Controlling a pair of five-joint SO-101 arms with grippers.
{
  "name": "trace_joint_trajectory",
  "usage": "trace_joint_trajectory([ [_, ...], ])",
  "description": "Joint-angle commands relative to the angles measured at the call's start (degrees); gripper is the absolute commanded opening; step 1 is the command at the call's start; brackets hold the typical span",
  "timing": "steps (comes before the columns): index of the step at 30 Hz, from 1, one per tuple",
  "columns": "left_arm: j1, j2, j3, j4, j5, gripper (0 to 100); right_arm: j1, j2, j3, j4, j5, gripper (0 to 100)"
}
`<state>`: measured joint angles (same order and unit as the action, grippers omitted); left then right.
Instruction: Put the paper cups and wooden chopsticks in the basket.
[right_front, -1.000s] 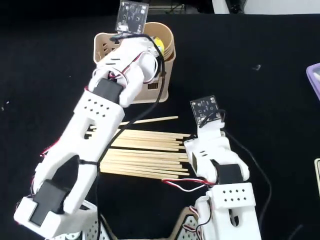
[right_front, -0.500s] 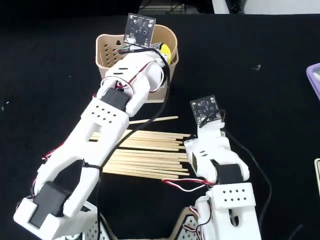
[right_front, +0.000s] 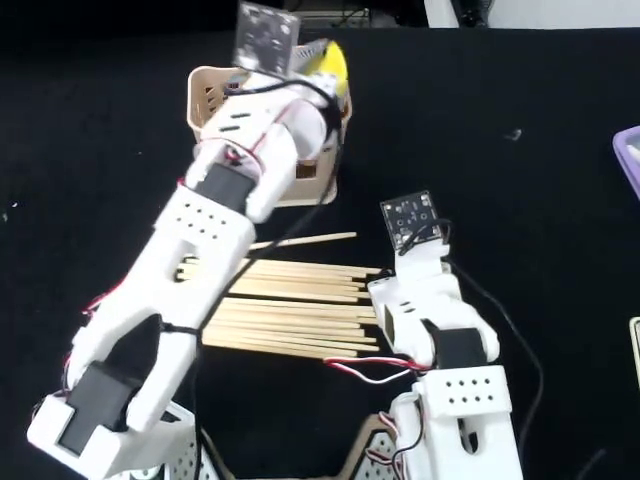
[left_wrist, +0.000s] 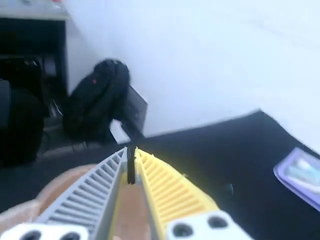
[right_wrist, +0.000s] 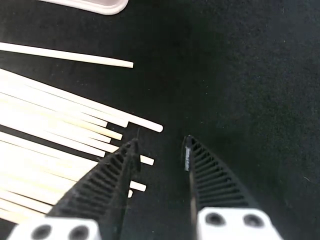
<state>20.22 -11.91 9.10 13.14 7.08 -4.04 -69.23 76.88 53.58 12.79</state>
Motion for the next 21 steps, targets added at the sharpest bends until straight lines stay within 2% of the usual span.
trace_joint_trajectory([
  [1, -3.5, -6.6, -5.8, 8.2, -0.3, 3, 0.8, -1.2, -0.4, -1.2, 0.1, 14.9],
  [4, -6.1, -13.6, -6.3, 23.6, -1.1, 3, 0.8, -1.2, -0.4, -1.2, 0.1, 14.9],
  [8, -12.7, -21.5, -3.2, 40.1, -10.5, 3, 0.6, -1.2, -0.5, -1.2, 0.1, 14.9],
  [11, -18.8, -24.7, 4.4, 45.4, -15.0, 3, 0.4, -1.2, -1.4, -1.0, 0.1, 14.9],
  [15, -26.6, -27.9, 15.8, 50.1, -17.6, 3, -0.7, -0.7, -5.5, 3.4, 0.4, 14.9],
  [19, -33.6, -28.7, 26.9, 50.5, -17.6, 3, -7.8, -0.6, -10.9, 13.0, 10.5, 14.9],
  [21, -35.0, -28.6, 31.3, 50.5, -17.6, 3, -11.9, -0.5, -12.8, 16.6, 14.8, 14.9],
])
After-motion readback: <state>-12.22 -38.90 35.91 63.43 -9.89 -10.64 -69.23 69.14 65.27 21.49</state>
